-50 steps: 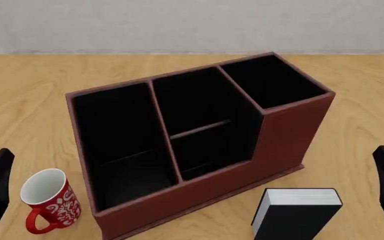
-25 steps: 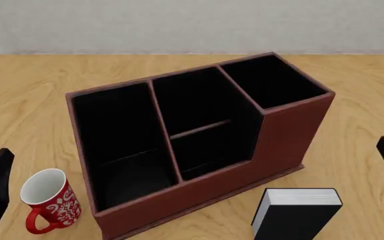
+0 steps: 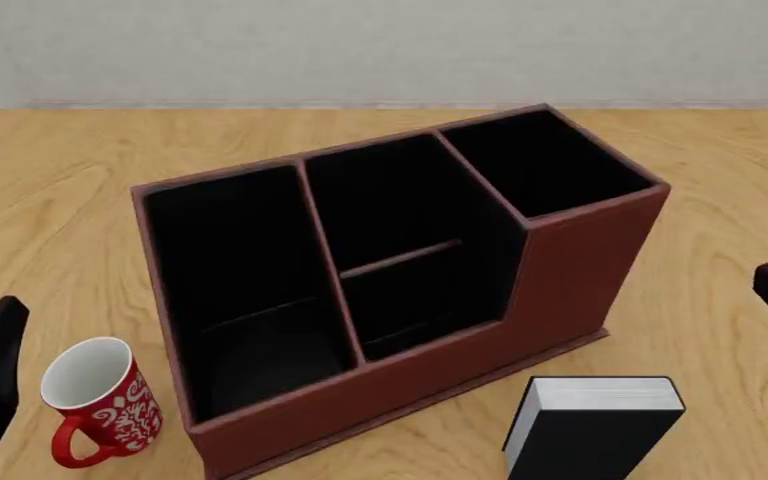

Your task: Pick up the book and place it in the right compartment of the caddy.

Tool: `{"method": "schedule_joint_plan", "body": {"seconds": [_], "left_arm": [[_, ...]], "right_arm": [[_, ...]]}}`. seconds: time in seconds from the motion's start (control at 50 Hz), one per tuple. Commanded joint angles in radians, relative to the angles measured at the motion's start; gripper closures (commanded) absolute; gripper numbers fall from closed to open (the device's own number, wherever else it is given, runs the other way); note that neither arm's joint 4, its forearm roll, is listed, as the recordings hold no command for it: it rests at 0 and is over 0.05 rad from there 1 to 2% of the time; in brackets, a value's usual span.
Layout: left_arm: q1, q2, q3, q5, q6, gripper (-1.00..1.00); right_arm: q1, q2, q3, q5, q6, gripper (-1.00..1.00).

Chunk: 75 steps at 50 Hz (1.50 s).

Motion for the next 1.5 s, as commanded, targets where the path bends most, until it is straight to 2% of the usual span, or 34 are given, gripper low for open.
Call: {"method": "schedule_joint_plan", "body": {"seconds": [0.02,0.32,0.44,0.8,1.1,1.24,1.28,1.34,1.5], "left_arm": [[0.0,0.003,-0.002,0.0,0.0,-1.0],[0.0,0.02,0.0,-0.015,0.0,-1.0],[0.0,0.012,-0.001,-0.008,0.0,-1.0],[0.0,0.01,0.0,-0.006,0.0,-1.0],[0.0,0.019,0.0,-0.013,0.0,-1.0],[0.0,0.021,-0.001,-0.014,0.0,-1.0],[0.0,0.023,-0.001,-0.016,0.0,-1.0],[0.0,0.023,0.0,-0.016,0.0,-1.0],[0.001,0.02,-0.001,-0.013,0.0,-1.0]], "right_arm": [[0.048,0.066,-0.106,0.121,-0.08,-1.0],[0.094,0.156,-0.258,0.288,-0.141,-1.0],[0.151,0.211,-0.334,0.368,-0.145,-1.0],[0.214,0.313,-0.395,0.53,-0.22,-1.0],[0.28,0.376,-0.406,0.586,-0.227,-1.0],[0.31,0.409,-0.385,0.582,-0.219,-1.0],[0.364,0.435,-0.388,0.58,-0.184,-1.0],[0.353,0.447,-0.381,0.568,-0.197,-1.0],[0.387,0.484,-0.388,0.554,-0.176,-1.0]]}}
